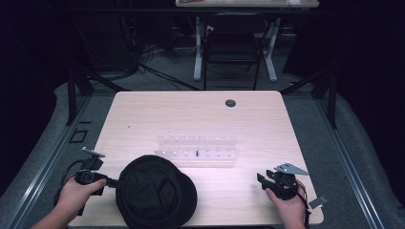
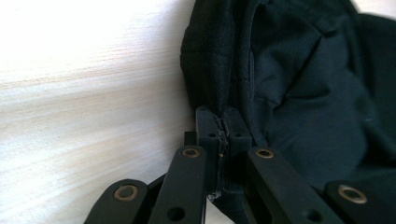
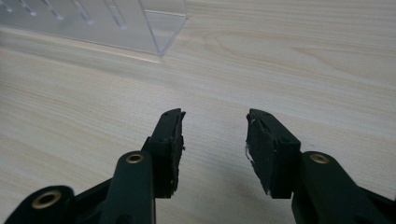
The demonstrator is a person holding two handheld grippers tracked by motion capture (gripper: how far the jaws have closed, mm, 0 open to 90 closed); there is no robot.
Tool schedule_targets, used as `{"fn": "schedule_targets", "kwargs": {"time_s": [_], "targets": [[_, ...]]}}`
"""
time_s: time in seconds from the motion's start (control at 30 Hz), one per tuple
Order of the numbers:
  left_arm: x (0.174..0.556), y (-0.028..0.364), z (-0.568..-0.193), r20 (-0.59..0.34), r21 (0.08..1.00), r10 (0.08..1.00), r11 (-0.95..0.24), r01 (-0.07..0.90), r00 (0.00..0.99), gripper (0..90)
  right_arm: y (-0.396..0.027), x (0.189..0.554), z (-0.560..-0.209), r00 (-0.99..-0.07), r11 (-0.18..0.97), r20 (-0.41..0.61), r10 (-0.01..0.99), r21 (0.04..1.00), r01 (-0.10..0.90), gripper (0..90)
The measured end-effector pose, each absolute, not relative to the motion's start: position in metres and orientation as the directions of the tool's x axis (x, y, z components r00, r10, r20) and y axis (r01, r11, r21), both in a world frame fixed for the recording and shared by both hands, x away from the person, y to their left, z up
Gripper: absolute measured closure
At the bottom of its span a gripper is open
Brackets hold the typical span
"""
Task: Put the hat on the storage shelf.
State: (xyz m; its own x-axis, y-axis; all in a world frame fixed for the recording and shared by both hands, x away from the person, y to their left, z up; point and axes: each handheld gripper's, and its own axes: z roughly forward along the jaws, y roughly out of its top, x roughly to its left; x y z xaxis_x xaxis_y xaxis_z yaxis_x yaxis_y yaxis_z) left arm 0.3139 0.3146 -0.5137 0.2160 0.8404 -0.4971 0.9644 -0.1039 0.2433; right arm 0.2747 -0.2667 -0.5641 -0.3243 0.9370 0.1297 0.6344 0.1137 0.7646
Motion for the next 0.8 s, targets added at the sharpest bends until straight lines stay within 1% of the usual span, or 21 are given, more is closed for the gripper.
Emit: {"fn": "schedule_targets", "kwargs": {"time_s": [0.07,0.53,0.8], "targets": [[0.314,0.316,-0.51,-0.523,0.236,0.828,-0.087,0.968,0.202,88.6,-0.267,0.275,-0.564,-0.324,0.113,0.131,0.937,0.765,0.634,55.0],[0.313,0.314,-0.478,-0.582,0.239,0.783,-0.095,0.966,0.221,88.7,-0.268,0.275,-0.565,-0.319,0.106,0.137,0.938,0.763,0.638,55.0],[0.314,0.31,-0.456,-0.563,0.261,0.792,-0.105,0.96,0.239,88.8,-0.267,0.275,-0.565,-0.321,0.1,0.145,0.936,0.763,0.638,55.0]]}}
